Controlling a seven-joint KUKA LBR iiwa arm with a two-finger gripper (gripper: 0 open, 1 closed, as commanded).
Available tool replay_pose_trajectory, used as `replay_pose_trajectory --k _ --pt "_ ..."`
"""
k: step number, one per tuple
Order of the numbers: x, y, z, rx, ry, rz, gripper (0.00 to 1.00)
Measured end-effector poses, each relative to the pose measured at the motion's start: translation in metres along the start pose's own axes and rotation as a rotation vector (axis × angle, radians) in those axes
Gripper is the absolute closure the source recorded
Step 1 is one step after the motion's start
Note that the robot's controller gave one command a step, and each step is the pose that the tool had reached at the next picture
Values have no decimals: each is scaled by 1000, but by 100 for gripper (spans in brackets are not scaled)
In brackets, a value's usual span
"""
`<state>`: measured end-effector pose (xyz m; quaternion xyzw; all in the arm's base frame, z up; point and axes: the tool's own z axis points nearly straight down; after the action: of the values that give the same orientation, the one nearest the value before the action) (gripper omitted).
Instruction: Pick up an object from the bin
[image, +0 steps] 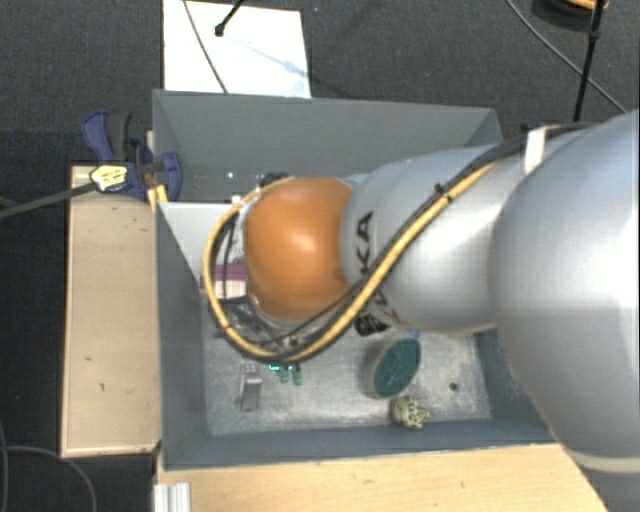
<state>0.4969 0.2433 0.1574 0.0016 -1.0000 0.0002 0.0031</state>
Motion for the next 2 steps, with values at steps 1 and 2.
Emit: replay_pose_trajectory --k 1,2 --pt "-30 -30 57 2 -3 11 0" --pt "-7 -60 -48 -1 -15 -182 0"
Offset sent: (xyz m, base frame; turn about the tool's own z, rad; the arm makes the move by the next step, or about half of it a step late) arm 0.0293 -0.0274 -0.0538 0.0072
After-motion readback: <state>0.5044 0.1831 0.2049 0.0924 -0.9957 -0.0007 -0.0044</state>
